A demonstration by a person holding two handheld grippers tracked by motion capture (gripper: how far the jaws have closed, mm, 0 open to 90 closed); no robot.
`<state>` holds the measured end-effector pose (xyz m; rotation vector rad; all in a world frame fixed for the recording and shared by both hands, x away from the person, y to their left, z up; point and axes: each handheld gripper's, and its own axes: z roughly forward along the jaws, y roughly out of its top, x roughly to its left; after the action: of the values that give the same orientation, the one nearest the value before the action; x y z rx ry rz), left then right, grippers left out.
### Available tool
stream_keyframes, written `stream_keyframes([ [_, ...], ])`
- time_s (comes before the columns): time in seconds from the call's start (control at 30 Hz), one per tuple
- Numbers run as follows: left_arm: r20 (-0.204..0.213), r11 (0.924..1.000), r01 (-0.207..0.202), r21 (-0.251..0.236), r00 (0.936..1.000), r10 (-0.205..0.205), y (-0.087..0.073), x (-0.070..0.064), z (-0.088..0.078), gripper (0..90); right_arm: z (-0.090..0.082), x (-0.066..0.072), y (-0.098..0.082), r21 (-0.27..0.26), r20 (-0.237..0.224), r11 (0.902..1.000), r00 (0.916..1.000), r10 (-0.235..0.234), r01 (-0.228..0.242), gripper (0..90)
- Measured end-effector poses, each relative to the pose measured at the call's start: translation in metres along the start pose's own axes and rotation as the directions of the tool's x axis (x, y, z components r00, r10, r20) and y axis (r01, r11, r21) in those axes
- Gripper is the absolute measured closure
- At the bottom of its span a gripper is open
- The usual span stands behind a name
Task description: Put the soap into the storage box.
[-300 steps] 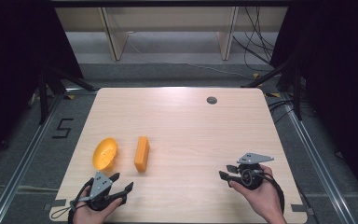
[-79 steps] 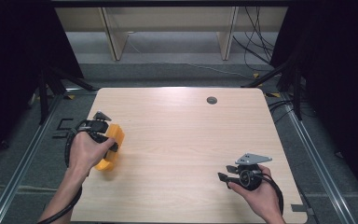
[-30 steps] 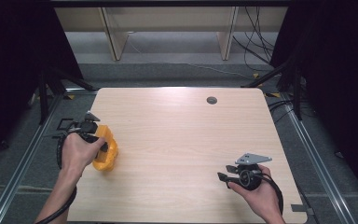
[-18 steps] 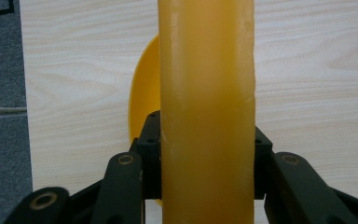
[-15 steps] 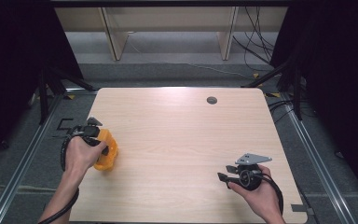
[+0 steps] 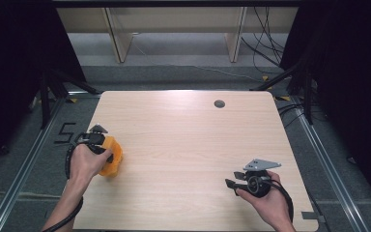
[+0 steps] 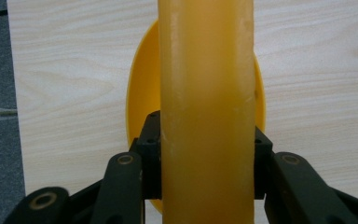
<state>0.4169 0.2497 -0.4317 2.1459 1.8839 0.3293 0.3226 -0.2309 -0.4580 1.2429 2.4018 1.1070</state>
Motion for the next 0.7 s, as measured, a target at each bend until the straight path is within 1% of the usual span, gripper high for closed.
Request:
stream_keyframes([
  [0.07,-0.001,1.0,0.004,-0.003,1.0,-0.004,-0.0006,-0.0005,0.0014,60.4,0.0007,-0.0003,-0.0002,-0.01,0.001,0.9999,1.0,-0.008,0.008,52.8],
  [0.1,-0.001,1.0,0.003,-0.004,1.0,-0.003,-0.0006,-0.0005,0.0014,60.3,0.0007,-0.0003,-0.0002,-0.008,0.0,1.0,1.0,-0.005,0.005,52.8],
  [0.13,-0.001,1.0,0.003,-0.006,1.0,-0.003,-0.0005,-0.0006,0.0015,60.3,0.0004,0.0013,-0.0005,-0.002,-0.001,0.9999,0.9999,0.016,-0.016,52.8],
  [0.17,-0.006,1.0,0.002,0.0,1.0,-0.002,0.0,-0.001,0.001,60.3,0.0003,-0.0001,-0.0003,-0.006,0.007,1.0,1.0,-0.003,0.003,52.8],
  [0.23,-0.009,1.0,0.002,0.003,1.0,-0.002,0.0004,-0.0015,0.0012,60.2,0.001,-0.0003,-0.0003,-0.008,-0.004,1.0,1.0,-0.003,0.003,52.8],
  [0.27,-0.009,1.0,-0.006,0.004,0.9999,0.006,0.0002,-0.0014,0.0009,60.1,0.0009,0.0,-0.0003,-0.007,-0.004,1.0,1.0,0.0,0.0,52.8],
  [0.3,-0.015,0.9999,-0.008,-0.007,0.9999,0.008,-0.0005,-0.0018,0.0016,60.1,0.0001,0.0025,-0.0007,0.002,-0.003,0.9995,0.9995,0.033,-0.033,52.8],
  [0.37,-0.017,0.9999,-0.011,-0.006,0.9998,0.011,-0.0006,-0.002,0.0015,59.8,-0.0002,0.0013,-0.0005,0.006,0.0,0.9999,0.9999,0.014,-0.014,52.8],
  [0.4,-0.018,0.9999,-0.013,-0.011,0.9998,0.013,-0.0008,-0.0017,0.0014,59.5,0.0003,0.0019,-0.0008,-0.001,-0.004,0.9997,0.9997,0.024,-0.024,52.8],
  [0.43,-0.02,0.9998,-0.006,-0.018,0.9998,0.005,-0.0008,-0.0018,0.0011,58.4,-0.0006,0.0018,-0.0006,0.009,-0.002,0.9997,0.9997,0.023,-0.023,52.7],
  [0.5,-0.014,0.9995,0.007,-0.03,0.9999,-0.007,-0.0009,-0.0016,-0.0003,55.2,-0.0006,0.0004,-0.0007,0.005,0.008,0.9999,0.9999,0.01,-0.01,52.7],
  [0.57,-0.016,0.9994,0.008,-0.033,0.9998,-0.008,-0.0017,-0.0014,-0.0012,49.8,-0.0007,0.0005,-0.0008,0.004,0.006,0.9999,0.9999,0.01,-0.01,52.7],
  [0.6,-0.008,0.9992,0.011,-0.039,0.9999,-0.012,-0.0021,-0.001,-0.0017,47.7,-0.0005,0.0003,-0.0007,0.0,0.008,1.0,1.0,0.005,-0.005,52.7],
  [0.63,-0.003,0.9989,0.017,-0.044,0.9999,-0.017,-0.0022,-0.0006,-0.0028,46.4,-0.0004,0.0012,-0.0006,-0.001,0.004,0.9999,0.9999,0.012,-0.012,52.7],
  [0.7,-0.004,0.9977,0.022,-0.064,0.9998,-0.022,-0.0034,-0.0004,-0.0054,44.1,-0.0005,0.0017,-0.0005,0.006,-0.001,0.9998,0.9998,0.02,-0.02,52.7],
])
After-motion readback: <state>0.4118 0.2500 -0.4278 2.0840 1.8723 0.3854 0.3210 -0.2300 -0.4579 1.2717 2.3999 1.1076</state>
